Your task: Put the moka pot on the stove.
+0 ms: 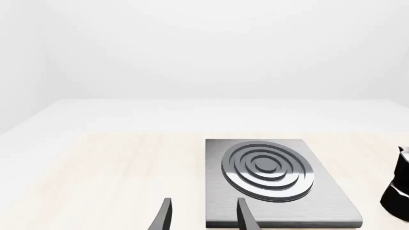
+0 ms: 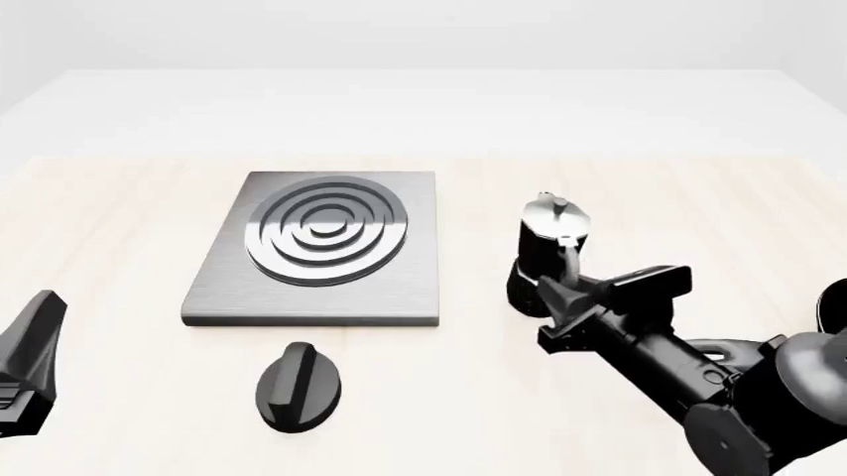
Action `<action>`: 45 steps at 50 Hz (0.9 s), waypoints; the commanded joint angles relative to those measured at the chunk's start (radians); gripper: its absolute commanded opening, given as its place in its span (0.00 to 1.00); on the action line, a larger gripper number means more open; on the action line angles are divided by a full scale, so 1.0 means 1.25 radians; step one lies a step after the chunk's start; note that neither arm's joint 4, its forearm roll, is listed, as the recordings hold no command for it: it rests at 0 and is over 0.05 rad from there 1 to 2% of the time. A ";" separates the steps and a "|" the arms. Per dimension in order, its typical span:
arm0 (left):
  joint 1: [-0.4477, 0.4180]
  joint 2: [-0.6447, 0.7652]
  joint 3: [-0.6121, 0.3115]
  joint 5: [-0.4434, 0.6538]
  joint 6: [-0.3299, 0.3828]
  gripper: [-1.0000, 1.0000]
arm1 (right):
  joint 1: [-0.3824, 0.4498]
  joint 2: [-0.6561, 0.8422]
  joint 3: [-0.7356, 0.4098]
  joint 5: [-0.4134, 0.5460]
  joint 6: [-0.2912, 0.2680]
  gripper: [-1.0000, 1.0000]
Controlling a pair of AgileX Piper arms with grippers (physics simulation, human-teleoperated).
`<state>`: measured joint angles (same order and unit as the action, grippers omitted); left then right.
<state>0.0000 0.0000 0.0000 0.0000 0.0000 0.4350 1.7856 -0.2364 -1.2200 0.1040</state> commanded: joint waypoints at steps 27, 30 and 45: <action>0.000 0.000 0.000 0.000 0.000 1.00 | -0.030 -0.201 0.059 0.058 -0.072 0.00; 0.000 0.000 0.000 0.000 0.000 1.00 | -0.032 -0.223 0.059 0.069 -0.086 0.00; 0.000 0.000 0.000 0.000 0.000 1.00 | -0.030 -0.318 0.050 0.136 -0.107 0.00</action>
<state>0.0000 0.0000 0.0000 0.0000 0.0000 0.3986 1.4738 -0.1636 -1.0965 -0.0133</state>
